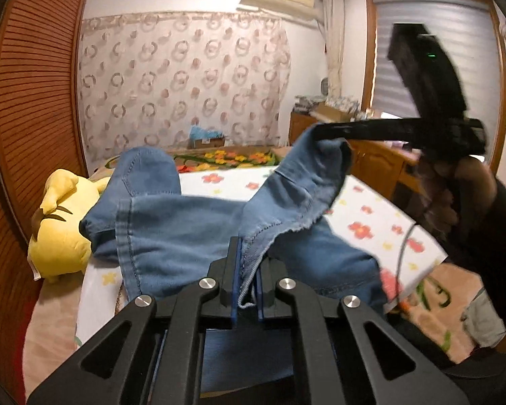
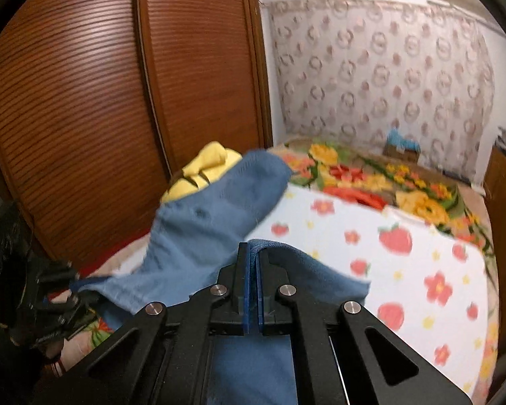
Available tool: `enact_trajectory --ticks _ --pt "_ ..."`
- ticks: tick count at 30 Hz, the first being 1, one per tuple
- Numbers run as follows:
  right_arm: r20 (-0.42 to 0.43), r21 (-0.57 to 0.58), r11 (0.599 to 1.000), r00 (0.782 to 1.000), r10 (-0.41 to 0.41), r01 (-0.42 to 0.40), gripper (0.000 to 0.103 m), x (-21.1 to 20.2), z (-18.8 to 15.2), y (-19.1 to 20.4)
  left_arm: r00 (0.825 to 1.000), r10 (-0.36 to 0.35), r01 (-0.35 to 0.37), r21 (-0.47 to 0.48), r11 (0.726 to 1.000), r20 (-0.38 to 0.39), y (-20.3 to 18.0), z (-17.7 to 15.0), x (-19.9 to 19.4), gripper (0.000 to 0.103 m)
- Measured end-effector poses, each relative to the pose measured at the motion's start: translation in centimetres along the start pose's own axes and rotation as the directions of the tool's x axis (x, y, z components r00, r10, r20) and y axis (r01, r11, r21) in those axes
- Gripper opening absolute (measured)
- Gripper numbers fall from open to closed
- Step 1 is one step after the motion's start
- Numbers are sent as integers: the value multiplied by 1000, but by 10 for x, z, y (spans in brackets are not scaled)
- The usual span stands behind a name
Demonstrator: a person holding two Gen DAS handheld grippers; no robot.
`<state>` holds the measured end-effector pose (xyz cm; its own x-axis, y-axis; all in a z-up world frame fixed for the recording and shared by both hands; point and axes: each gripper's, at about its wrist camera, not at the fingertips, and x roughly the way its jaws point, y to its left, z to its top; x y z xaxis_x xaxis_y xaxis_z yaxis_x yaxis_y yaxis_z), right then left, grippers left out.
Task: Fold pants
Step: 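Grasp the hem with the left gripper while the right gripper grasps the jeans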
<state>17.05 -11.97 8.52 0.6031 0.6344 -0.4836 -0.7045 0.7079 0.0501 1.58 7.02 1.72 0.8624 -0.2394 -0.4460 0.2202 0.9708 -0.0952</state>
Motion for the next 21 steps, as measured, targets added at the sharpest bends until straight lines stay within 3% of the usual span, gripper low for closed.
enact_trajectory --ticks 5,14,21 --pt "-5 -34 998 999 46 -46 2 7 15 7 1000 7 -6 -28 1000 15 6 1 -18 8" --pt "-145 -84 991 985 91 -104 3 102 28 33 991 52 -69 -135 988 -121 49 -47 8 8" --pt "-212 -85 993 975 65 -84 4 154 34 43 981 62 -91 -155 984 -184 58 -66 22 8"
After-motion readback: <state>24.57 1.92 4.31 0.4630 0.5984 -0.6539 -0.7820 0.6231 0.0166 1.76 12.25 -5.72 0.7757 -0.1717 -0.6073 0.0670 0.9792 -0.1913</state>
